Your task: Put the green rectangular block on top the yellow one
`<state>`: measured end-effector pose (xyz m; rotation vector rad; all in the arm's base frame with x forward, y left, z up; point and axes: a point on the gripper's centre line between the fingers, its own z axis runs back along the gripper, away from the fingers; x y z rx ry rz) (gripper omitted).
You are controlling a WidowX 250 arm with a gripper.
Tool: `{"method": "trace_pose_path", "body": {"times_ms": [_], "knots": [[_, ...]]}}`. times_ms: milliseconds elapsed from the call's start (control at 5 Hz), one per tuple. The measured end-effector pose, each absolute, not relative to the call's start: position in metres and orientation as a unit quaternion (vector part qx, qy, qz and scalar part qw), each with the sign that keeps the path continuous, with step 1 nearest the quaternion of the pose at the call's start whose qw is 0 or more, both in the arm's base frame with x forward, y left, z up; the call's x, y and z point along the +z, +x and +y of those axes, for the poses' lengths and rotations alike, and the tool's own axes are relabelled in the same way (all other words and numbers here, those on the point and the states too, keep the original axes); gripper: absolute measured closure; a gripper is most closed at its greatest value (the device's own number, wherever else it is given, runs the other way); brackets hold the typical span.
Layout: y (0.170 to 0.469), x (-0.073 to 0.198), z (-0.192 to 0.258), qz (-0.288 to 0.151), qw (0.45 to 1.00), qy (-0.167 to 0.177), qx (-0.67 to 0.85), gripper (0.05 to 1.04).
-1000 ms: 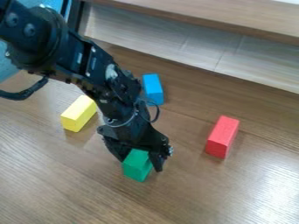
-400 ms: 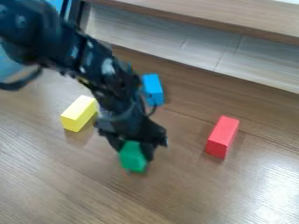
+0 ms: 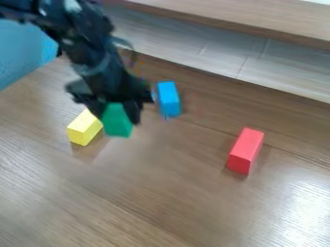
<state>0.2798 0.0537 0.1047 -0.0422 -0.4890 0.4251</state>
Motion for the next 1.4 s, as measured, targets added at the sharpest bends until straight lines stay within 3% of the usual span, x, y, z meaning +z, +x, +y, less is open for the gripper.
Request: {"method": "trace_pose_path", "body": {"times_ms": [200, 600, 1000, 1200, 1400], "knots": [[0.284, 0.107, 0.080, -0.243, 0.940, -0.012, 0.239, 0.487], [0.295, 0.078, 0.120, -0.199, 0.939, 0.011, 0.280, 0.487], [0.297, 0.065, 0.132, -0.180, 0.940, 0.016, 0.291, 0.487], [0.297, 0.064, 0.132, -0.180, 0.940, 0.016, 0.289, 0.415], [0.298, 0.065, 0.130, -0.179, 0.941, 0.009, 0.287, 0.145]]}}
